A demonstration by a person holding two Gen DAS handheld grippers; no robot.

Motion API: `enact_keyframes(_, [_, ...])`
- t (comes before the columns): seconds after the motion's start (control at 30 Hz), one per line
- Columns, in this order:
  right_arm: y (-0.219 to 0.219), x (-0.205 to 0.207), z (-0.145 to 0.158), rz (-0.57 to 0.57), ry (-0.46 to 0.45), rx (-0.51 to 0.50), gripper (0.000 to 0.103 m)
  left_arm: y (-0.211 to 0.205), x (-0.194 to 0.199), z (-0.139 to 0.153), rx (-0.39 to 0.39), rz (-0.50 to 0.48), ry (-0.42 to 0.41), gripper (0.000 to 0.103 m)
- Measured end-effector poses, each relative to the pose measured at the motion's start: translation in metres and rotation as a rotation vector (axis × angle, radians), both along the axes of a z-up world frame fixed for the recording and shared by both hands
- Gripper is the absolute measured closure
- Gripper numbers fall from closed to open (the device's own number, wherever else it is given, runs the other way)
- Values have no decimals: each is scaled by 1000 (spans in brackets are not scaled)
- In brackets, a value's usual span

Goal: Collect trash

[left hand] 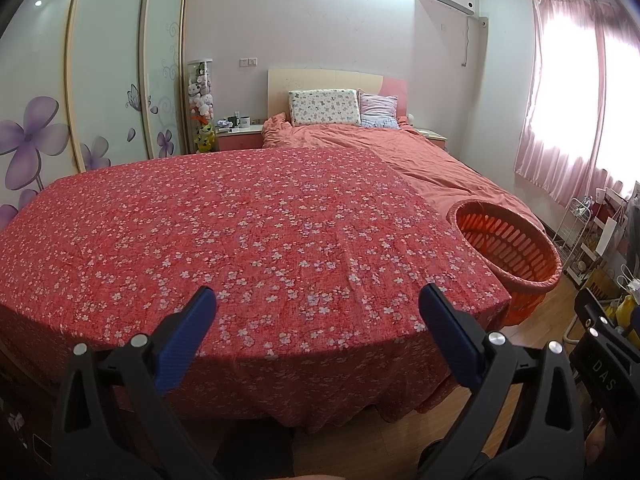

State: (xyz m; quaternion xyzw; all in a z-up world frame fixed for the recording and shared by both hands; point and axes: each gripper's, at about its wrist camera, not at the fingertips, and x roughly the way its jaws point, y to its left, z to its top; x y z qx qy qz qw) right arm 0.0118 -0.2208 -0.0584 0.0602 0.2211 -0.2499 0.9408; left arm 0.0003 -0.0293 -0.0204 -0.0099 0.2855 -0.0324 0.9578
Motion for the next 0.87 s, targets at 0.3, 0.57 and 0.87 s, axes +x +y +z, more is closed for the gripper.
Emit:
enact_keyframes(0.3, [0, 0, 0, 0, 1, 0, 2, 0, 0, 0, 1, 0, -2, 4])
enact_keyframes(0.57, [-1, 0, 0, 1, 1, 1, 2, 2, -1, 0, 6, 1, -4, 4])
enact_keyframes(0.87, [-1, 0, 0, 0, 2, 2, 2, 4, 0, -1, 8, -2, 1, 4])
